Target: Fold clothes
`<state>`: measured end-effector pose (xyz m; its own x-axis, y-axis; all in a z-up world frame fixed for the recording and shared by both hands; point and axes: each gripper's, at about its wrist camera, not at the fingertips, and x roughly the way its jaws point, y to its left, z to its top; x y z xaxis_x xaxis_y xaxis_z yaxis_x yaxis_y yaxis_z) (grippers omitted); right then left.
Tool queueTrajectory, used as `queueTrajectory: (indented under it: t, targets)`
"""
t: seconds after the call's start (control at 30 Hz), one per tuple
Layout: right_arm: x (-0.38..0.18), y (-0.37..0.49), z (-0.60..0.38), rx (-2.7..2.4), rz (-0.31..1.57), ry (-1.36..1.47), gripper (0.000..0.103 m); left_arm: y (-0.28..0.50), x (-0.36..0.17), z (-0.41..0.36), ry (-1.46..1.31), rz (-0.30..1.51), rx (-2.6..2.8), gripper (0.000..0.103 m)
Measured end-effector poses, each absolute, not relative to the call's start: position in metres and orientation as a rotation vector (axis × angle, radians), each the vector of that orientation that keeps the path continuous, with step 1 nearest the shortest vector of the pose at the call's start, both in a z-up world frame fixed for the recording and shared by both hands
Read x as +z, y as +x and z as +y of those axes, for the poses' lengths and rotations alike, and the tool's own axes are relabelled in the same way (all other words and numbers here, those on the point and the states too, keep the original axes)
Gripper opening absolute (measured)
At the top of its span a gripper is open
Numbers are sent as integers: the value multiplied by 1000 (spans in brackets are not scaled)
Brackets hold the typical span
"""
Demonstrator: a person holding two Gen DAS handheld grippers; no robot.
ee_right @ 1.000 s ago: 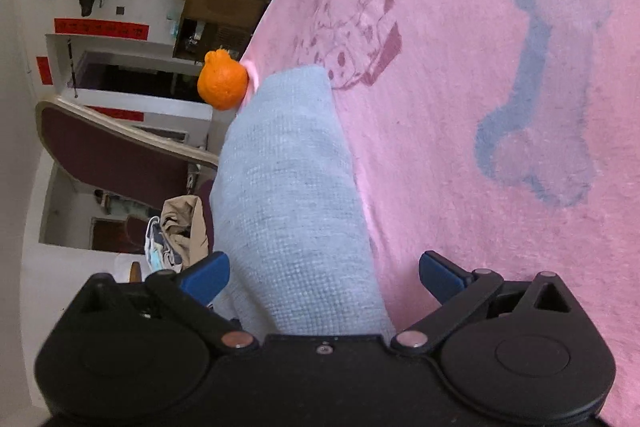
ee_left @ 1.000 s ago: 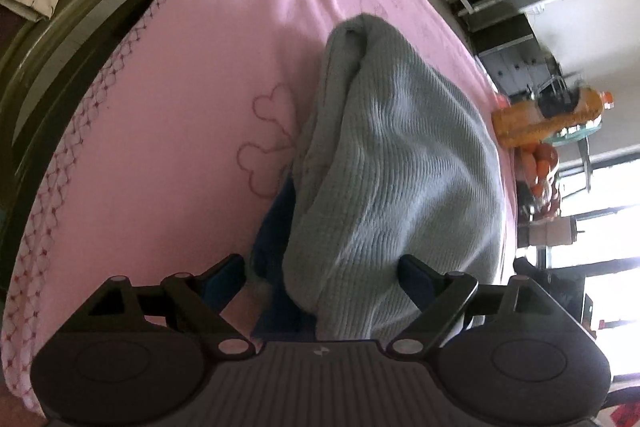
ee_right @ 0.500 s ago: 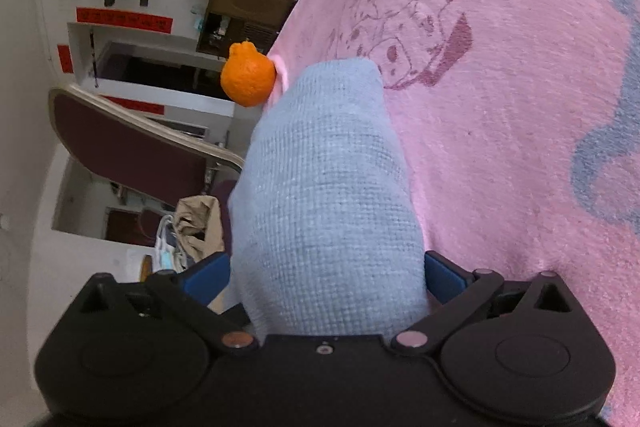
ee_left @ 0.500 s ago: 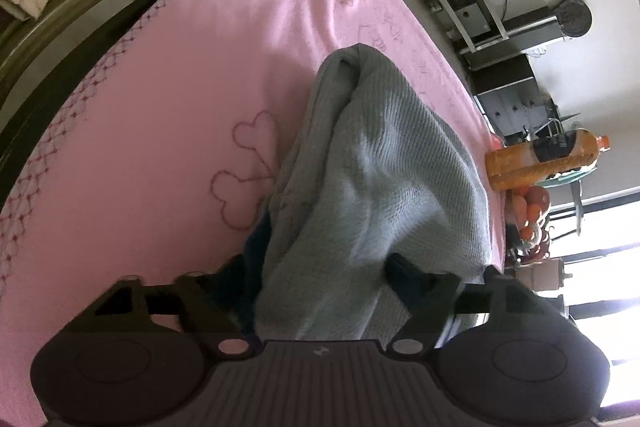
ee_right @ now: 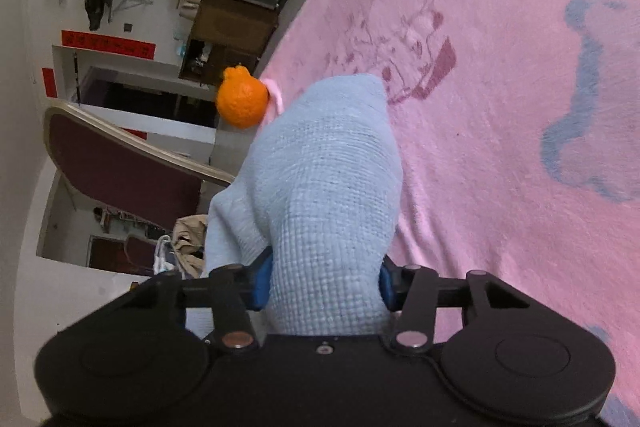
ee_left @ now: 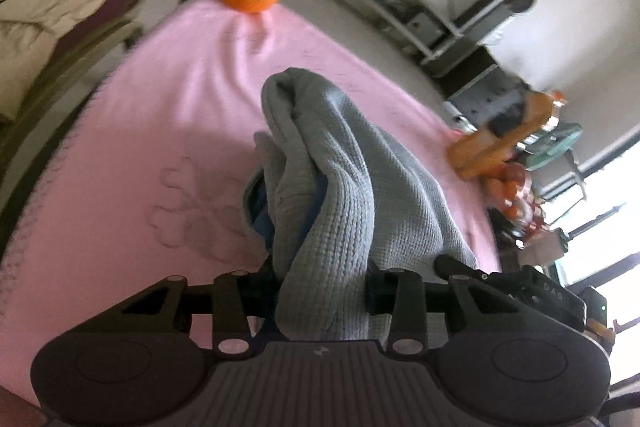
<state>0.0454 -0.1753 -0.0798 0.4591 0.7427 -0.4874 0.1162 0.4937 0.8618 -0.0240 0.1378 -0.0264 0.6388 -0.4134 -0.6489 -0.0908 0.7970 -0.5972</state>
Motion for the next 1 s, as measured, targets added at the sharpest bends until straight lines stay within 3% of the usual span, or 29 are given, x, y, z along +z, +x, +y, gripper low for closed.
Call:
queueTrajectory:
  t: [0.3,0.67,0.87,1.0]
  targets:
    - [-18,-12,-276,339,923,925,47,-26,-5,9,-564,902,-446,37]
    - [-9,-10,-447,225,705,951,47,45,1,-171,-428,832,-533,37]
    - [-42,27,-505,289,655,994,49,85,-37,-208,-383,854,-513,38]
    - [-93,47,-523,153,813,1055,63,108,-86,-207,-435,971,-429,45]
